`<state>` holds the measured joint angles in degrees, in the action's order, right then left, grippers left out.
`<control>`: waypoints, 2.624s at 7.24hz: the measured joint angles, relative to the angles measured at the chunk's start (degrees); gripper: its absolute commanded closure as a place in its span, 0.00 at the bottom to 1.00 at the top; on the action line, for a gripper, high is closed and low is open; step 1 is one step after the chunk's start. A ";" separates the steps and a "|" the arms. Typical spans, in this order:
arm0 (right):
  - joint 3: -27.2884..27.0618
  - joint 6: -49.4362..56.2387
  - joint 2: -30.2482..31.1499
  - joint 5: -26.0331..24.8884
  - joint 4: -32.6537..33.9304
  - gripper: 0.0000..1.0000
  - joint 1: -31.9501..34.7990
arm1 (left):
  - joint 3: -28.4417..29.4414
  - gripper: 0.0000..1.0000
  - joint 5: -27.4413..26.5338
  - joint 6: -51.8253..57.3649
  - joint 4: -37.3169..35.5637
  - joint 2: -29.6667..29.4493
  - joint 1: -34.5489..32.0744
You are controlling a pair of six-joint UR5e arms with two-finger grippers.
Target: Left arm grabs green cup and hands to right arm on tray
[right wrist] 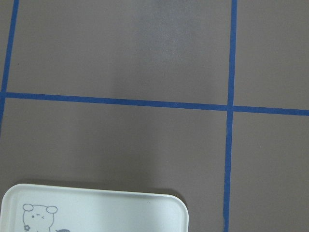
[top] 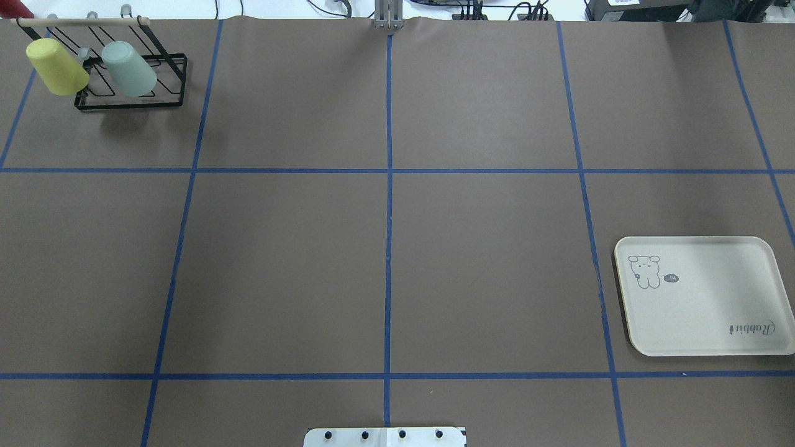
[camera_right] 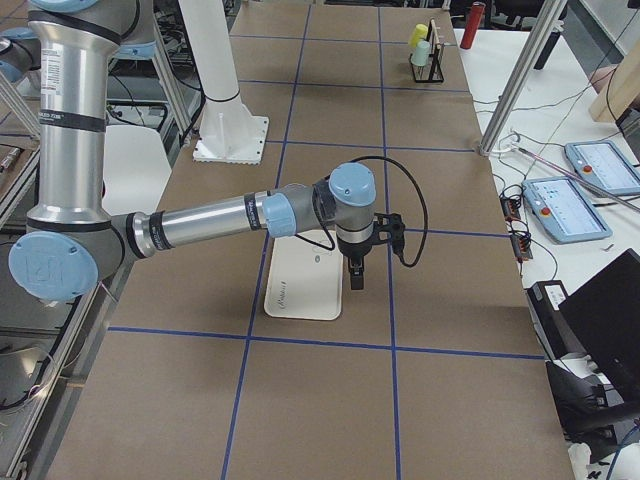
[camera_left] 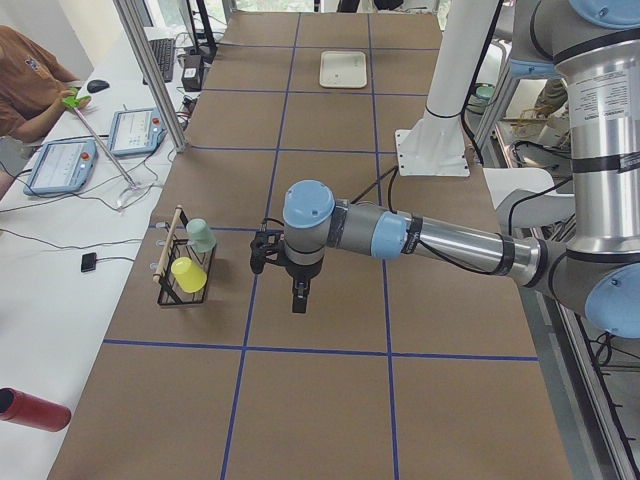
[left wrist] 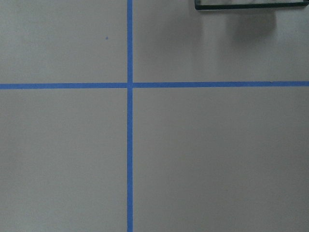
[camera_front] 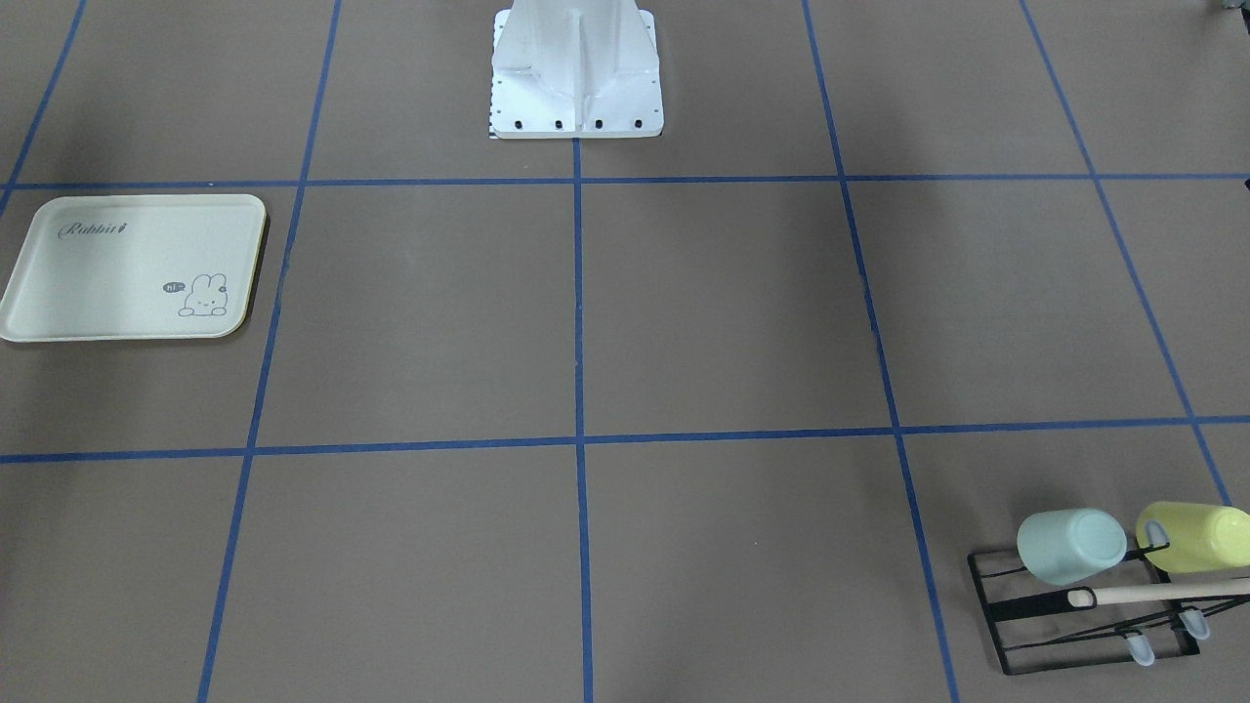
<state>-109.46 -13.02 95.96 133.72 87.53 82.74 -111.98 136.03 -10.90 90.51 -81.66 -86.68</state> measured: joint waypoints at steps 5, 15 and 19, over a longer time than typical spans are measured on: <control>0.36 0.61 -0.26 0.08 -0.08 0.00 -0.84 | 1.04 0.01 -3.24 -11.37 0.86 -11.13 8.62; 0.59 0.09 1.13 1.30 -4.60 0.00 -2.51 | 36.43 0.02 -7.05 -23.68 8.82 -41.83 17.35; 0.46 0.18 1.11 1.41 -4.67 0.00 -3.39 | 43.91 0.02 -10.57 -23.91 18.25 -43.00 17.61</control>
<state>-109.00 -12.83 97.07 135.13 82.86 79.35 -68.07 125.46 -34.81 108.76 -124.65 -69.07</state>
